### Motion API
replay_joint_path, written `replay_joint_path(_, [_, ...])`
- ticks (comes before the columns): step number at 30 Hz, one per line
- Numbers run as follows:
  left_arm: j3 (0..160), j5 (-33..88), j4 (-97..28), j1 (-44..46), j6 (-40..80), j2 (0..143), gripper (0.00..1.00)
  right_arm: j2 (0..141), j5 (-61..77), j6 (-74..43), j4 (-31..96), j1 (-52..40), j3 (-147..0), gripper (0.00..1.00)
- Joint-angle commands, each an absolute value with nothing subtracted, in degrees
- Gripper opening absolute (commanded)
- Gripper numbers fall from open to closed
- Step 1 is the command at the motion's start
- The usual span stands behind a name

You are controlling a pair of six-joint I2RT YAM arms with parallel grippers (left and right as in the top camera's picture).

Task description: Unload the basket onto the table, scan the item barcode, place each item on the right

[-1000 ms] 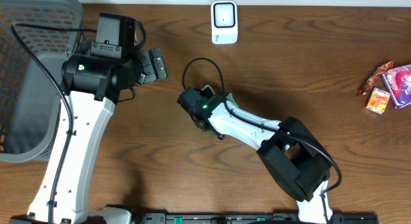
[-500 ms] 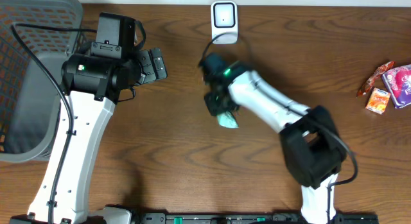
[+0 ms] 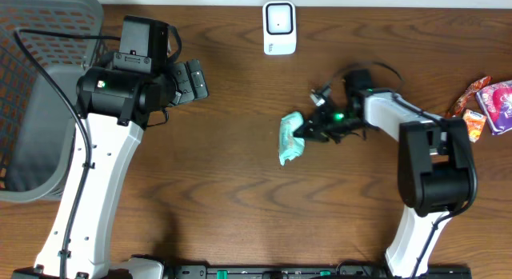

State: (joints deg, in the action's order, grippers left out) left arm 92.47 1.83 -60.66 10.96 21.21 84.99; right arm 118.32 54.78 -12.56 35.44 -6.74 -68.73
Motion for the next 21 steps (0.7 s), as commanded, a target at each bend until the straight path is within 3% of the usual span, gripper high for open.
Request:
replay_joint_path(1, [92.49,1.96,-60.84,10.79,21.54,85.23,0.98,116.81,52.36,-13.65,38.20,-1.04,-68.18,0.04])
replay_joint_path(11, [92.49,1.98,-60.84,10.79,21.54,85.23,0.98,108.79,39.00,-11.25,54.08,0.99,-76.64,0.24])
replay_joint_path(14, [92.49,1.96,-60.84,10.79,21.54,85.23,0.98,105.56,38.63,-10.63,55.02,-1.37,-77.47,0.23])
replay_joint_path(17, [92.49,1.98,-60.84,10.79,21.54,85.23,0.98,103.68,37.74,-10.70,53.67,-4.89,-77.47,0.01])
replay_joint_path(21, [92.49,1.96,-60.84,10.79,21.54,85.23,0.98,103.61,26.22,-18.44,50.83,-10.63,-77.28,0.01])
